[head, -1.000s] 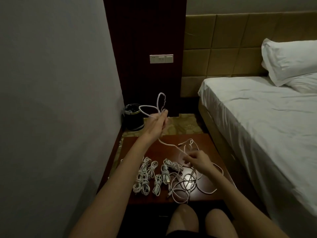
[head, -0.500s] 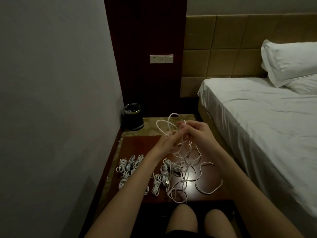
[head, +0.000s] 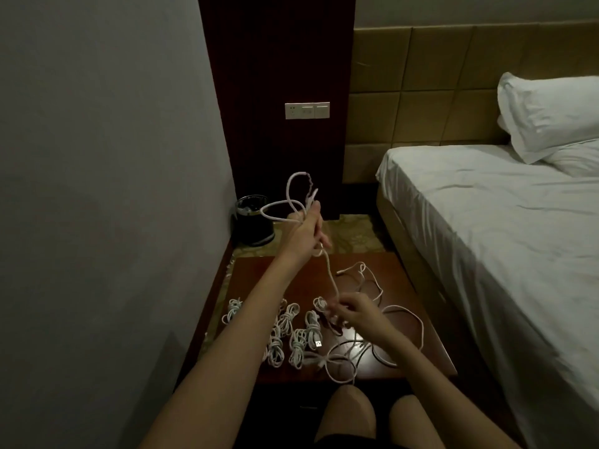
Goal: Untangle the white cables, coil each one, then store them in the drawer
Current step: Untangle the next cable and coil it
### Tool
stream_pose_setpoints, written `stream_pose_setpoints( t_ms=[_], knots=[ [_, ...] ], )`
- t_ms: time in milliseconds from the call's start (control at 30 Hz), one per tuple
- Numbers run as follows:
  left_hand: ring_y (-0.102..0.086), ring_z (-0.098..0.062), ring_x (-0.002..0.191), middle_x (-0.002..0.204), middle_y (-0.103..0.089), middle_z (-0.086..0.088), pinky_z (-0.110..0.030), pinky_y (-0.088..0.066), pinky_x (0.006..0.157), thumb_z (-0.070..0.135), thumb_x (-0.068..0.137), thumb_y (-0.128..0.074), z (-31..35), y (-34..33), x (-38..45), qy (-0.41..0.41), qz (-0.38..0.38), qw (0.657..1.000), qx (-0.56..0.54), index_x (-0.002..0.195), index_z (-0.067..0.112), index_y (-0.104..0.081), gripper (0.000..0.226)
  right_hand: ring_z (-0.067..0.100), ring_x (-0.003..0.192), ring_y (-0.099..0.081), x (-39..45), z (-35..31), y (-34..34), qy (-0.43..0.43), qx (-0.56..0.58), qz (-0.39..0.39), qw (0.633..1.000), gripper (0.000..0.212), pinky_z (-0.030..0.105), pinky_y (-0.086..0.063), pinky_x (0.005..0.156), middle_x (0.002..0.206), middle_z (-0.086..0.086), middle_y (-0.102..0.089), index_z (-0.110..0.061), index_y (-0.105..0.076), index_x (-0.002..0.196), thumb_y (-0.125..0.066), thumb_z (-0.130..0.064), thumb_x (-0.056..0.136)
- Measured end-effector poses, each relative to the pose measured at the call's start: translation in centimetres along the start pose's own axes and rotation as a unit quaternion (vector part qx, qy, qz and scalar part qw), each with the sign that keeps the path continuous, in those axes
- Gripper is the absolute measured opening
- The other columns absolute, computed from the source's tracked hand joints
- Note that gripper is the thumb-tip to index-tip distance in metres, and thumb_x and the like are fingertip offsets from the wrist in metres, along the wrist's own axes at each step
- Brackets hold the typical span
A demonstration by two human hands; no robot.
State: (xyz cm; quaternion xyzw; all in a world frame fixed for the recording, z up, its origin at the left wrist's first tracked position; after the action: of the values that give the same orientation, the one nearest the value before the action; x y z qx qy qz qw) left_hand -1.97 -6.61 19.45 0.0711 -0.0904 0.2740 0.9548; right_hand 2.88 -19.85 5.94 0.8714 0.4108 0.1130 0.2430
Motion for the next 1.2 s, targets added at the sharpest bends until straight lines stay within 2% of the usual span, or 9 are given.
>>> stream_pose_setpoints(
  t_ms=[167,233,367,633,800,867,1033,1133,1200],
  knots=[
    [-0.030,-0.005,0.030,0.033,-0.033,0.007,-0.016,-0.029,0.039,0.030,0.105,-0.034,1.8,3.2,0.9,-0.035,0.043,0.998,-0.036,0.065,0.013,-0.041,0.045,0.010,0.063,-0.063,-0.4,2.5,2.6,-0.083,-0.054,0.012,0.995,0.025,0.013,-0.045,0.055,0.077,0.002,-0.069,-0.018,-0.066,0.078,-0.052,-0.022,0.098],
    [-0.030,-0.004,0.031,0.035,-0.034,0.008,-0.016,-0.028,0.039,0.030,0.105,-0.036,1.5,3.9,1.1,-0.031,0.041,0.998,-0.021,0.065,0.014,-0.044,0.044,0.019,0.063,-0.062,-0.5,1.2,3.8,-0.062,0.027,0.067,0.995,0.027,0.016,-0.046,0.055,0.077,0.009,-0.068,-0.010,-0.065,0.079,-0.049,-0.019,0.099],
    [-0.044,-0.002,0.037,0.056,-0.053,0.000,-0.014,-0.031,0.039,0.027,0.104,-0.041,-1.3,2.7,0.1,0.029,-0.036,0.998,0.046,0.075,0.011,-0.058,0.037,0.001,0.047,-0.048,-0.4,-4.0,7.5,0.009,0.203,0.176,0.963,0.028,0.012,-0.037,0.046,0.060,-0.003,-0.059,-0.007,-0.062,0.079,-0.046,-0.016,0.101],
    [-0.057,-0.002,0.055,0.096,-0.070,-0.003,-0.016,-0.037,0.048,0.019,0.101,-0.049,-4.3,1.7,-2.3,0.082,-0.076,0.994,0.000,0.098,0.011,-0.065,0.018,0.004,0.042,-0.035,0.3,-10.1,12.2,0.108,0.473,0.161,0.859,0.033,0.017,-0.026,0.043,0.054,-0.004,-0.044,-0.016,-0.072,0.071,-0.051,-0.031,0.091],
    [-0.070,-0.010,0.086,0.105,-0.071,-0.002,-0.020,-0.043,0.059,0.020,0.099,-0.051,-3.9,1.2,-2.4,0.094,-0.092,0.991,0.008,0.103,0.015,-0.064,0.015,0.006,0.059,-0.053,-0.2,-11.2,12.6,0.133,0.547,0.139,0.814,0.039,0.018,-0.046,0.058,0.067,-0.004,-0.058,-0.019,-0.071,0.068,-0.047,-0.019,0.098],
    [-0.070,-0.005,0.081,0.104,-0.071,-0.001,-0.018,-0.044,0.057,0.025,0.099,-0.050,-4.0,1.6,-2.6,0.110,-0.072,0.991,-0.006,0.108,0.011,-0.063,0.021,0.009,0.069,-0.061,-0.6,-11.0,13.3,0.137,0.527,0.153,0.825,0.042,0.022,-0.051,0.069,0.071,-0.004,-0.064,-0.021,-0.070,0.066,-0.044,-0.020,0.099],
    [-0.065,-0.010,0.074,0.091,-0.068,-0.001,-0.022,-0.049,0.062,0.038,0.095,-0.052,-3.7,1.9,-3.3,0.190,-0.080,0.975,-0.087,0.113,0.010,-0.059,0.034,0.010,0.075,-0.068,-0.3,-9.2,12.7,0.092,0.315,0.201,0.923,0.029,0.026,-0.052,0.073,0.077,-0.004,-0.072,-0.014,-0.068,0.081,-0.045,-0.012,0.099],
    [-0.068,-0.012,0.075,0.096,-0.067,-0.006,-0.022,-0.054,0.059,0.039,0.082,-0.062,-3.1,1.6,-3.8,0.226,-0.120,0.951,-0.174,0.125,0.009,-0.054,0.054,0.015,0.080,-0.068,-0.7,-7.2,11.3,0.063,0.273,0.211,0.936,0.032,0.032,-0.052,0.079,0.085,0.003,-0.073,-0.020,-0.074,0.078,-0.050,-0.013,0.098],
    [-0.070,-0.015,0.079,0.099,-0.067,-0.010,-0.025,-0.057,0.063,0.036,0.076,-0.064,-2.6,1.6,-4.0,0.224,-0.143,0.937,-0.225,0.128,0.008,-0.050,0.061,0.011,0.075,-0.067,-1.3,-6.6,10.6,0.031,0.243,0.206,0.947,0.022,0.024,-0.054,0.070,0.093,0.011,-0.070,-0.015,-0.071,0.087,-0.052,-0.015,0.097]
  ],
)
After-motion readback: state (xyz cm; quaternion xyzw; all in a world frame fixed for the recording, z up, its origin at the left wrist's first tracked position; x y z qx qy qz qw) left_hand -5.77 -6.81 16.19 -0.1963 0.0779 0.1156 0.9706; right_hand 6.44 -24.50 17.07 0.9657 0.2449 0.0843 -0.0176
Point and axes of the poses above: each hand's wrist, its own x-axis towards the middle knuckle, its own y-axis out of the back of the hand, z = x × y, the point moved 3 cm from there along x, towards the middle knuckle
